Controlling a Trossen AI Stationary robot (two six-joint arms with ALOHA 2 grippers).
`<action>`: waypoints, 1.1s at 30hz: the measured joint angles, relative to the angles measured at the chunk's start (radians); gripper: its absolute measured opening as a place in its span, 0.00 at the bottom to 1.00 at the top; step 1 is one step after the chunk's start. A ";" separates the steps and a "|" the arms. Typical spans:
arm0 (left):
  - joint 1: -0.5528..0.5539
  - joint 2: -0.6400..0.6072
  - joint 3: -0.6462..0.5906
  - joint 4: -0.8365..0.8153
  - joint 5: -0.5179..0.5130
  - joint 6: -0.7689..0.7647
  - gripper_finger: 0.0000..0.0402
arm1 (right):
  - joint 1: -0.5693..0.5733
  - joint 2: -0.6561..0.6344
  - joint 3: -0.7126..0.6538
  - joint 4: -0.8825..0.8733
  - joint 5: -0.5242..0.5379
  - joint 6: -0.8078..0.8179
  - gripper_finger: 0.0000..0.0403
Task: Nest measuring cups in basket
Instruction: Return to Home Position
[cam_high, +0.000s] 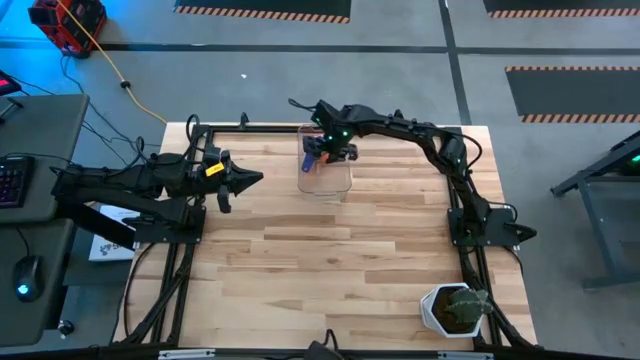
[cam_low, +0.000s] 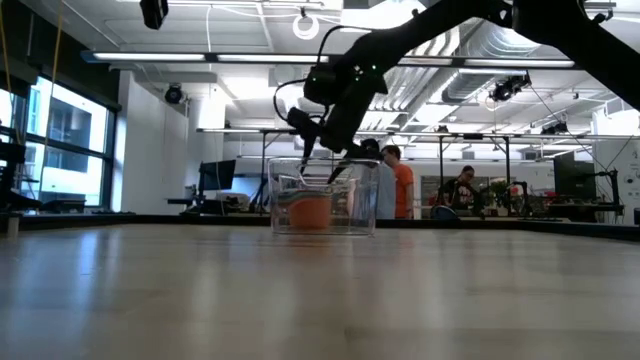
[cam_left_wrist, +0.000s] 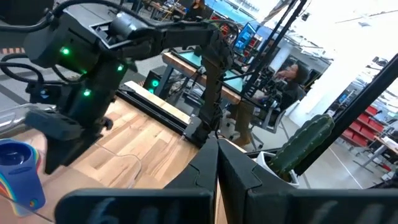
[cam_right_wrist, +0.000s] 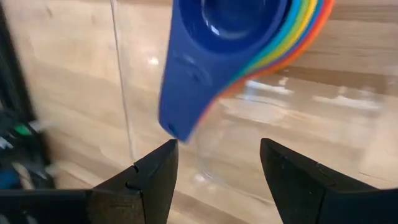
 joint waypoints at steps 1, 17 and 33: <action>0.000 0.000 0.000 0.000 0.000 0.000 0.00 | 0.000 0.000 0.015 -0.038 0.000 -0.039 0.54; 0.000 0.000 0.000 -0.003 -0.009 0.000 0.00 | 0.081 -0.385 -0.236 -0.057 0.116 -0.435 0.53; 0.000 0.000 0.000 0.002 -0.054 0.018 0.00 | 0.368 -1.194 -1.135 1.201 0.219 -0.394 0.54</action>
